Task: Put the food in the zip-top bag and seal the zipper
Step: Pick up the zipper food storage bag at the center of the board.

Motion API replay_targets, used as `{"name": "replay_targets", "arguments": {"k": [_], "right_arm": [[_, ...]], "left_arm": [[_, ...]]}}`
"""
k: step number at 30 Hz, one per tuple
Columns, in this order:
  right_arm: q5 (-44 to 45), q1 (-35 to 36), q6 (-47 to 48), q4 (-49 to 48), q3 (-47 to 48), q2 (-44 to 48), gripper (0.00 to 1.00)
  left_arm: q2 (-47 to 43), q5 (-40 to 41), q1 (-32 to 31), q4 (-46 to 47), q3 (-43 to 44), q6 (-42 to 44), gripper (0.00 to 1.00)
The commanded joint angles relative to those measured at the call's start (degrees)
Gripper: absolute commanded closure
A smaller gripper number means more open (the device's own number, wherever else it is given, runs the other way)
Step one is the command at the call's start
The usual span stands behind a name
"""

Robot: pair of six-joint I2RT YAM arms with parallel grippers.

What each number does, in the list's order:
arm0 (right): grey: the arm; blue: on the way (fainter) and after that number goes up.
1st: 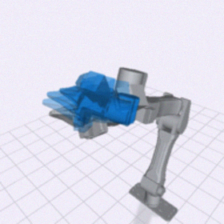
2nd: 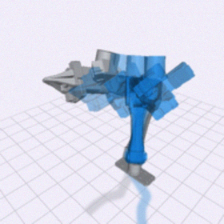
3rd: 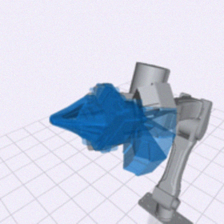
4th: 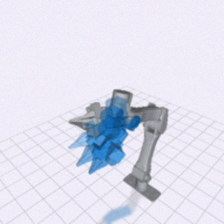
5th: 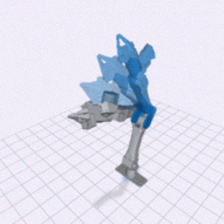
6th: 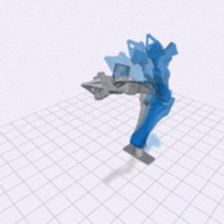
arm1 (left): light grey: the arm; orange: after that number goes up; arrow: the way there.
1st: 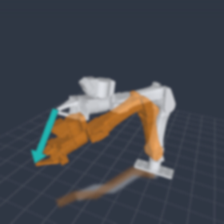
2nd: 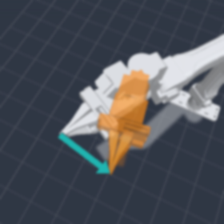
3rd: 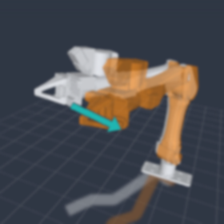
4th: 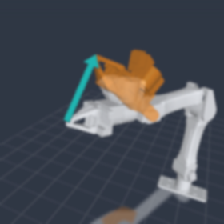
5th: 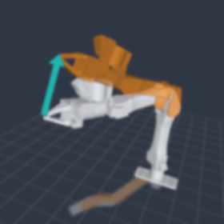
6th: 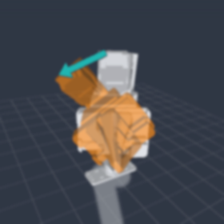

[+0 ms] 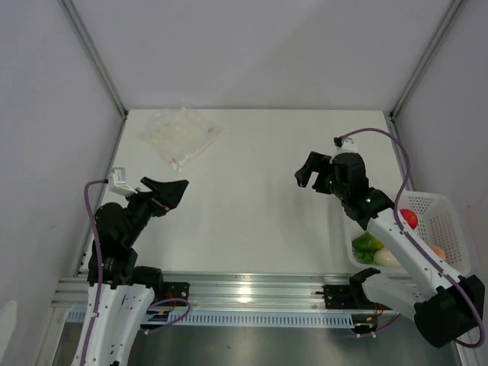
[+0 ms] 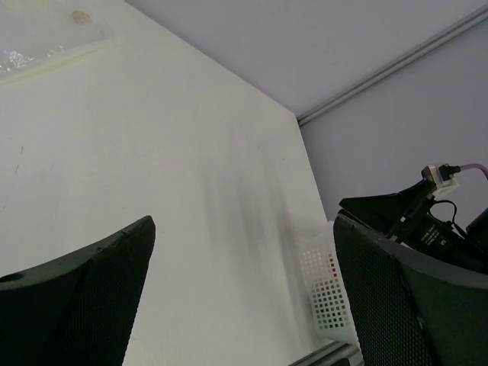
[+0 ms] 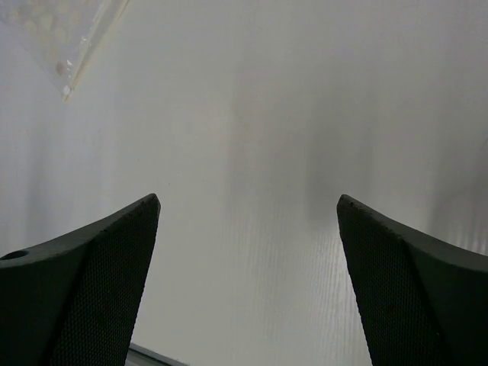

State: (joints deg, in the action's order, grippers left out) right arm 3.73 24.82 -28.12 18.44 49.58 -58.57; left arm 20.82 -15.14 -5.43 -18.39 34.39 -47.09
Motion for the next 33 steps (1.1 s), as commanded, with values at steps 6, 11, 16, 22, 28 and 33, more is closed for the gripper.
{"name": "replay_targets", "arguments": {"k": [6, 11, 16, 22, 28, 33], "right_arm": [[0.4, 3.5, 3.7, -11.3, 8.7, -12.1, 0.01], [-8.3, 3.7, 1.3, -11.0, 16.7, -25.9, 0.00], [-9.7, 6.9, 3.6, -16.2, 19.5, -35.2, 0.01], [8.1, 14.6, 11.2, -16.2, 23.5, -43.3, 0.01], [5.2, 14.7, 13.2, -26.4, 17.3, -46.3, 0.00], [2.0, 14.8, 13.2, -33.0, 14.7, -47.9, 0.01]], "left_arm": [[10.3, 4.7, 0.6, 0.5, 5.1, 1.3, 0.00], [17.3, 11.2, 0.6, -0.3, 7.2, 0.1, 0.00], [19.8, 18.0, 0.6, 4.4, 4.9, -3.3, 0.00], [25.5, 25.8, 0.7, 10.1, 5.2, -3.5, 0.01], [35.7, 25.9, 2.5, 13.7, 8.1, -2.1, 0.01], [46.0, 17.6, 3.6, 23.6, 8.6, -1.0, 0.10]]}}
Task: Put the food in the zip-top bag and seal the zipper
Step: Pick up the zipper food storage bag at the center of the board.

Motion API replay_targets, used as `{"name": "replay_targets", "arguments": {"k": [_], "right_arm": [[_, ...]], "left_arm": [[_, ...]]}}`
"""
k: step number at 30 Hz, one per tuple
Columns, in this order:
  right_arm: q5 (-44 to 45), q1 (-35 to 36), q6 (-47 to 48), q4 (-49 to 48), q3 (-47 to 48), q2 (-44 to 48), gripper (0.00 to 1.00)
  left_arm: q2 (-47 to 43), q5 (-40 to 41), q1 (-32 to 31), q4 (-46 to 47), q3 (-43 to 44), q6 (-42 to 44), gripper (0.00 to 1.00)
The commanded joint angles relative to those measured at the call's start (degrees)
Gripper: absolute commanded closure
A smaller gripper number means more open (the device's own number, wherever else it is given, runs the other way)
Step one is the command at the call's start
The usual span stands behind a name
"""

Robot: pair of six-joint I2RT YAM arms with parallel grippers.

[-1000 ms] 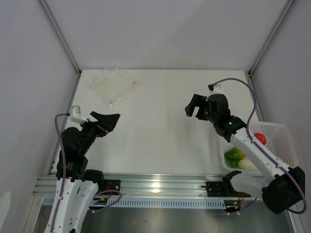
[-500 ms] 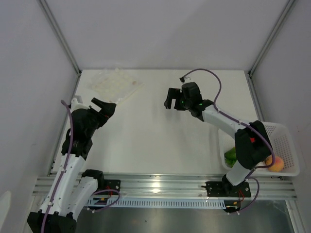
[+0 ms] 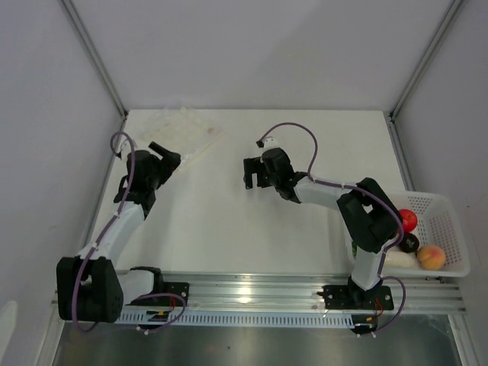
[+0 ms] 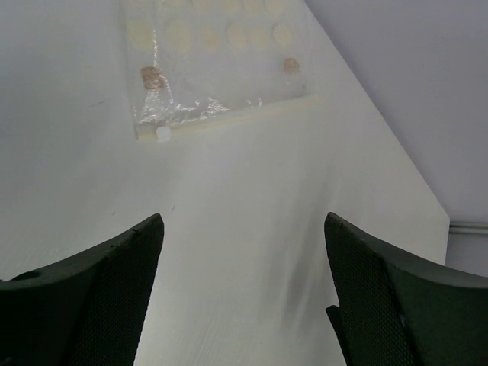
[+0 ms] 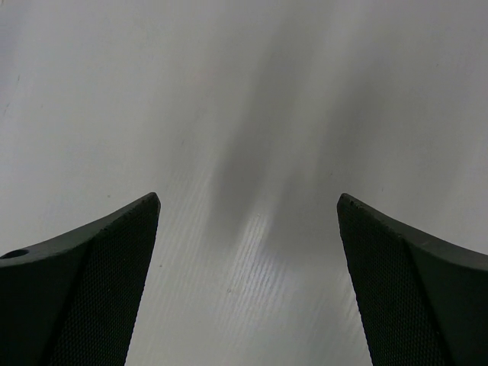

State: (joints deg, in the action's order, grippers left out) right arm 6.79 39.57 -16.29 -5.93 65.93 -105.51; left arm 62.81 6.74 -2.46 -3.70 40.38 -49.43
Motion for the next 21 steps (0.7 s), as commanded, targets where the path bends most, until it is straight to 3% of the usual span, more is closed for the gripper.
{"name": "replay_targets", "arguments": {"k": [1, 2, 3, 10, 14, 21], "right_arm": [[-2.1, 0.0, 1.3, -10.0, -3.5, -0.7, 0.01], [-2.6, -0.1, 1.2, -11.2, -4.3, -0.6, 0.01], [-3.4, 0.0, 1.2, -12.9, -4.8, -0.3, 0.01], [-4.7, -0.7, -1.2, -18.8, -8.2, -0.6, 0.01], [-2.6, -0.5, -0.8, -20.2, -9.4, 0.4, 0.01], [-0.5, -1.3, 0.2, -21.8, -11.6, 1.3, 0.01]], "left_arm": [[5.7, -7.7, 0.5, 13.2, 3.5, 3.5, 0.14], [7.7, -9.4, 0.4, 14.2, 4.2, 4.8, 0.22], [11.6, -9.3, -0.6, 13.9, 8.5, 7.3, 0.24], [28.4, 0.4, -5.5, 1.8, 23.6, 19.4, 0.21], [33.2, 4.7, -6.9, -0.5, 28.8, 25.4, 0.21], [44.9, 15.7, -12.0, -7.0, 44.7, 45.6, 0.22]]}}
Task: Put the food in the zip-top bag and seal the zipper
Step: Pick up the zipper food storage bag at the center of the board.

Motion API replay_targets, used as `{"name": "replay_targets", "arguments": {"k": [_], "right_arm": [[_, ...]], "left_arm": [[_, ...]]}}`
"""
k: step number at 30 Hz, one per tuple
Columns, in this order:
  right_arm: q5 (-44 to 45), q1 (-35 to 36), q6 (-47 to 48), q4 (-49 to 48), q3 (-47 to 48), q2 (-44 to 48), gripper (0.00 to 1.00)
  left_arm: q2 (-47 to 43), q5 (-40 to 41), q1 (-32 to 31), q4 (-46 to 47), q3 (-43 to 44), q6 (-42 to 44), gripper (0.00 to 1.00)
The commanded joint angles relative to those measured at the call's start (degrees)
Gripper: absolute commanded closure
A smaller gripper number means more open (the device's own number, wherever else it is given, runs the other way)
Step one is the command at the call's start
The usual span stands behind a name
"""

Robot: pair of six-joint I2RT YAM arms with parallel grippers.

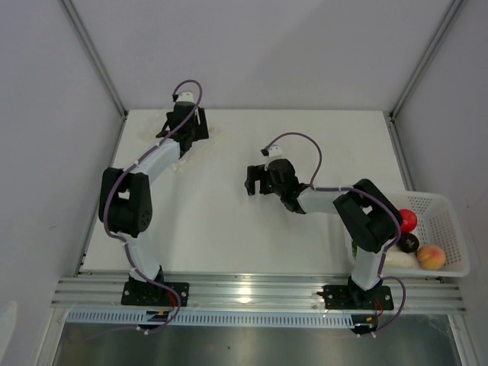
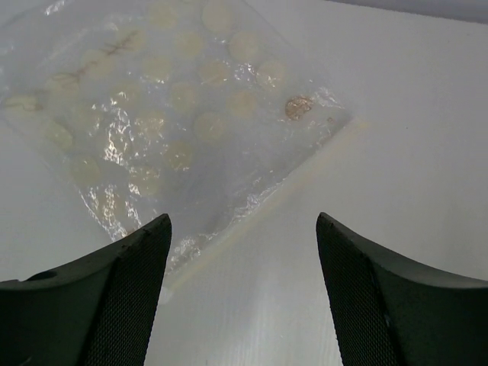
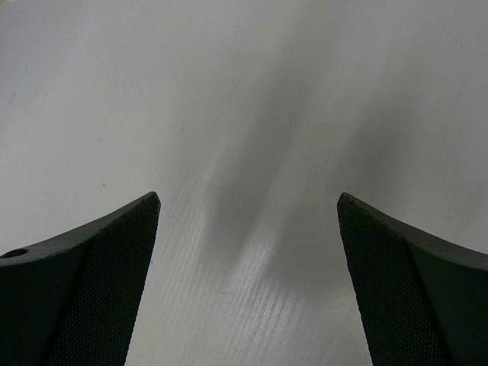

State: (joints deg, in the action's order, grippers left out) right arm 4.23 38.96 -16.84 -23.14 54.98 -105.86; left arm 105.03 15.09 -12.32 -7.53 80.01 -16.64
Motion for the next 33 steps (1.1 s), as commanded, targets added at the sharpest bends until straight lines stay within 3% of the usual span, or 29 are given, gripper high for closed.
{"name": "replay_targets", "arguments": {"k": [1, 10, 15, 26, 33], "right_arm": [[2.1, -1.0, 0.8, -4.9, -1.3, 1.9, 0.01], [-3.5, -5.0, -3.1, -12.2, -6.4, 3.7, 0.01], [-3.5, -5.8, -3.7, -12.3, -6.6, 3.6, 0.01], [-5.7, -6.7, -5.0, -13.8, -7.2, 3.6, 0.01], [-6.4, -7.1, -5.6, -14.9, -8.0, 3.7, 0.01]], "left_arm": [[3.3, 7.9, -2.4, -2.9, 5.7, 14.5, 0.22], [8.3, 13.3, -5.3, 1.4, 4.3, 28.6, 0.26], [11.1, 12.5, -5.8, -0.1, 6.6, 30.5, 0.34], [15.1, 15.0, -8.1, 2.3, 5.6, 33.8, 0.31], [19.2, 19.1, -8.2, 0.9, 9.5, 35.3, 0.31]]}}
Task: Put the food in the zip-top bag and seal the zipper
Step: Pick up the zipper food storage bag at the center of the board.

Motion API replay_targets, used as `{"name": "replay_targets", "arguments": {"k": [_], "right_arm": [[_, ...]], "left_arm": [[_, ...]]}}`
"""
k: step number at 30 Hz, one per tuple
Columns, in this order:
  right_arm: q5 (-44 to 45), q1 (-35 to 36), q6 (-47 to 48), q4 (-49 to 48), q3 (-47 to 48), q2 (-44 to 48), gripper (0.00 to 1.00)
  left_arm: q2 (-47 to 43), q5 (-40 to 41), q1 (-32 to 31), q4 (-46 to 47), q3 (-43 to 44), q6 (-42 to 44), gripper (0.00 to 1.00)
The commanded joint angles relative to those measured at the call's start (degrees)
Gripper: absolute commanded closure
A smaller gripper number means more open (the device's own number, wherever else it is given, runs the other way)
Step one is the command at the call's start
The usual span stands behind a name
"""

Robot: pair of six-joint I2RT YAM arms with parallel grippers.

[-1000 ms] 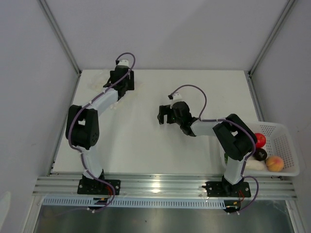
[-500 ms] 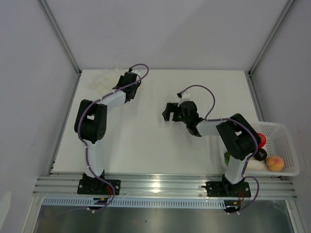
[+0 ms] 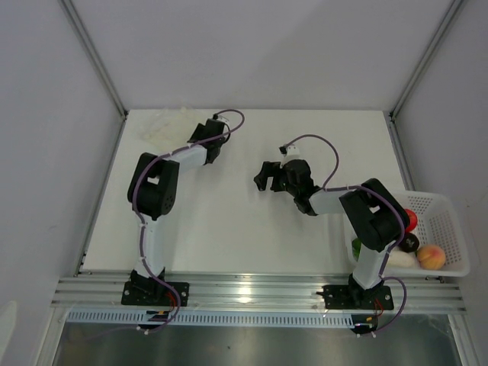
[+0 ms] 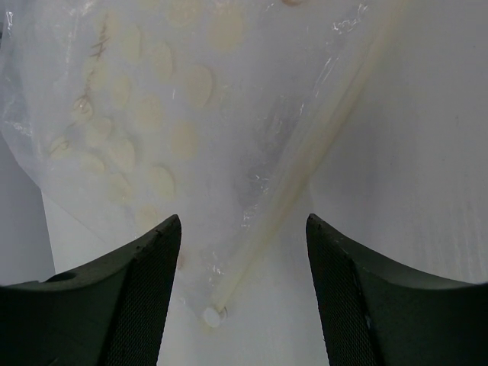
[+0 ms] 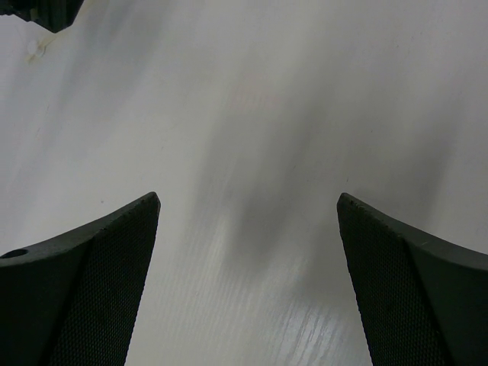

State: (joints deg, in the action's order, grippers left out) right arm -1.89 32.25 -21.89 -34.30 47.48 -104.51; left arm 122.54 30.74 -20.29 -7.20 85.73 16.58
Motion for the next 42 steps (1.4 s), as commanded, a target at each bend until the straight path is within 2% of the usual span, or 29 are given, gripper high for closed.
{"name": "replay_targets", "arguments": {"k": [1, 7, 17, 32, 42], "right_arm": [[-0.4, -0.3, -0.5, -3.8, -0.5, 2.4, 0.01], [-1.0, -0.4, -1.0, -4.5, -0.7, 2.1, 0.01], [-0.9, -0.6, -1.2, -5.0, -1.0, 2.1, 0.01], [-2.1, -0.7, -1.8, -5.6, -0.7, 1.1, 0.01], [-2.4, -0.7, -1.9, -5.7, -1.1, 1.1, 0.01]], "left_arm": [[2.0, 3.6, -0.2, 0.2, 4.6, 2.4, 0.31], [3.4, 3.4, 0.1, -0.1, 7.1, 4.2, 0.31], [5.3, 2.1, 1.7, -1.0, 9.1, 4.5, 0.43], [0.3, 5.1, 1.2, 2.1, 3.5, 1.5, 0.39], [-1.3, 5.0, -1.8, 4.1, 1.3, 3.7, 0.37]]}}
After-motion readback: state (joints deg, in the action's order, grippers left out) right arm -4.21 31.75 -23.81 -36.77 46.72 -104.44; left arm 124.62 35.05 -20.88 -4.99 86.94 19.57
